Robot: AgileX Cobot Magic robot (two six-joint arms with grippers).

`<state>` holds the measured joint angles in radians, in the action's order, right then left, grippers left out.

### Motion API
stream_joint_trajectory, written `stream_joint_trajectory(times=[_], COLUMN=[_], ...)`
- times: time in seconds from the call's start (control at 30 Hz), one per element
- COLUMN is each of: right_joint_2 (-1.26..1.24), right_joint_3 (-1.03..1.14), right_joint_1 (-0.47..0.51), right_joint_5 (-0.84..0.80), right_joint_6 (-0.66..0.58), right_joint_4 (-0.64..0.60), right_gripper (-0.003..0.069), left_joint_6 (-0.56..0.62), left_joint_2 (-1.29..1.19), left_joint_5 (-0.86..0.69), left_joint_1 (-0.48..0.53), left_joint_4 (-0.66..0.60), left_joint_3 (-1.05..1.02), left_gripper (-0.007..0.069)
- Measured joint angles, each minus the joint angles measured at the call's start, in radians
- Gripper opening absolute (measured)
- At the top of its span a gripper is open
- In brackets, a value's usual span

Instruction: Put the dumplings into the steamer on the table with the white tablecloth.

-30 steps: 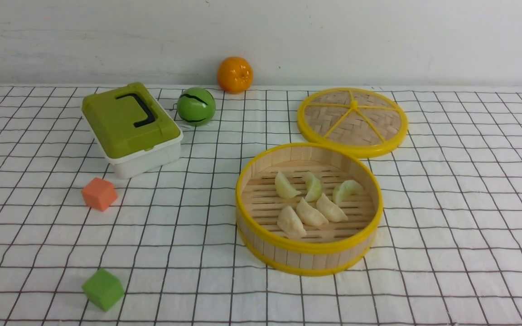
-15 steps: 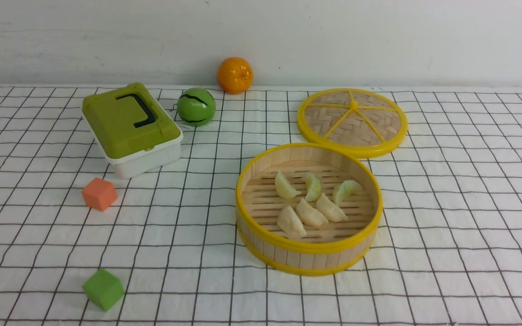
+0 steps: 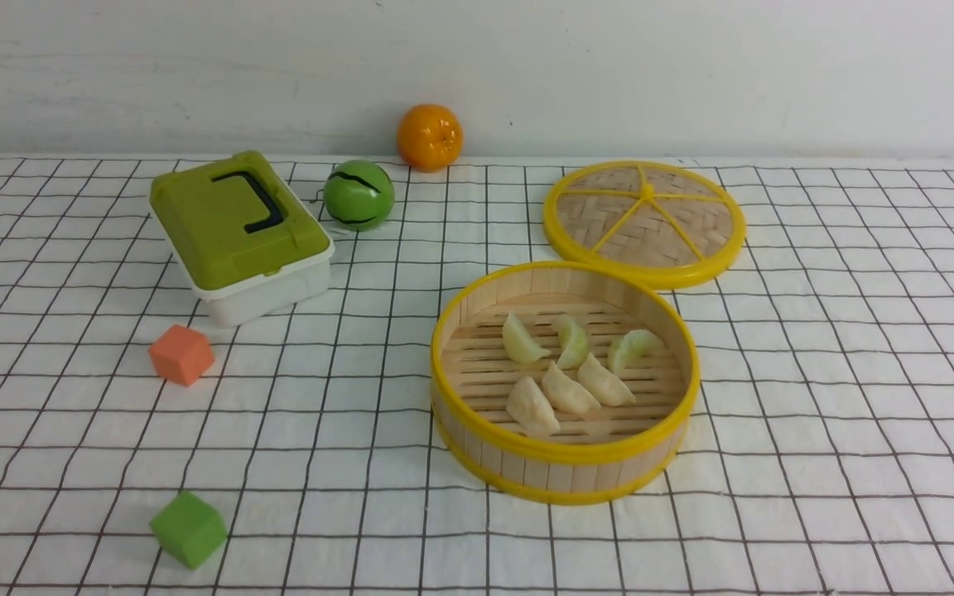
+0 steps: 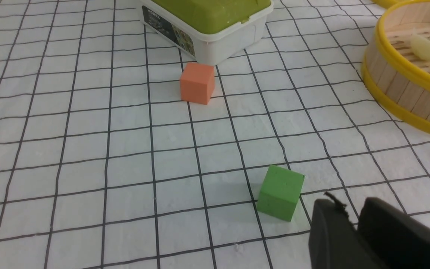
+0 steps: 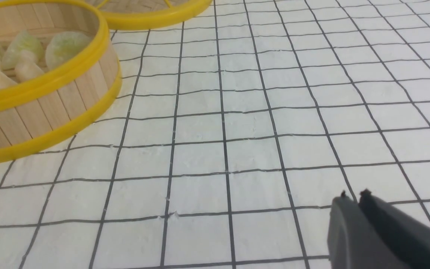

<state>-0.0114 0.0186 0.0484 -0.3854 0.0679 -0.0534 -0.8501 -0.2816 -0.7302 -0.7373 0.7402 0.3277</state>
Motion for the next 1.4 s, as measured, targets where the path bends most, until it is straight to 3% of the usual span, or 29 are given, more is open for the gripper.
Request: stream_joint_trajectory(times=[0.37, 0.57, 0.7, 0.87, 0.97, 1.0, 1.1, 1.27, 1.4], right_joint_2=[0.000, 0.000, 0.000, 0.000, 0.000, 0.000, 0.000, 0.000, 0.000], right_joint_3=[0.000, 0.000, 0.000, 0.000, 0.000, 0.000, 0.000, 0.000, 0.000], right_joint_1=[0.000, 0.000, 0.001, 0.001, 0.001, 0.001, 0.001, 0.001, 0.001], right_joint_5=[0.000, -0.001, -0.001, -0.001, -0.001, -0.001, -0.001, -0.001, -0.001], right_joint_6=[0.000, 0.000, 0.000, 0.000, 0.000, 0.000, 0.000, 0.000, 0.000], right_joint_4=[0.000, 0.000, 0.000, 0.000, 0.000, 0.000, 0.000, 0.000, 0.000], right_gripper=[0.0050, 0.0056, 0.0060, 0.0068, 0.0074, 0.0074, 0.0079, 0.0084, 0.0090], left_joint_6=[-0.002, -0.027, 0.006, 0.177, 0.452, 0.467, 0.658, 0.730, 0.726], left_joint_2=[0.000, 0.057, 0.163, 0.281, 0.297, 0.297, 0.298, 0.298, 0.298], left_joint_5=[0.000, -0.108, 0.001, 0.255, 0.467, 0.476, 0.613, 0.708, 0.571], left_joint_1=[0.000, 0.048, 0.143, 0.290, 0.415, 0.430, 0.553, 0.660, 0.687], left_joint_4=[0.000, 0.034, 0.054, 0.037, -0.091, -0.101, -0.354, -0.627, -0.710], left_joint_3=[0.000, 0.000, 0.000, -0.001, -0.041, -0.049, -0.133, -0.317, -0.353], left_gripper=[0.0122, 0.0126, 0.0126, 0.0126, 0.0093, 0.0088, -0.0012, -0.0012, -0.0012])
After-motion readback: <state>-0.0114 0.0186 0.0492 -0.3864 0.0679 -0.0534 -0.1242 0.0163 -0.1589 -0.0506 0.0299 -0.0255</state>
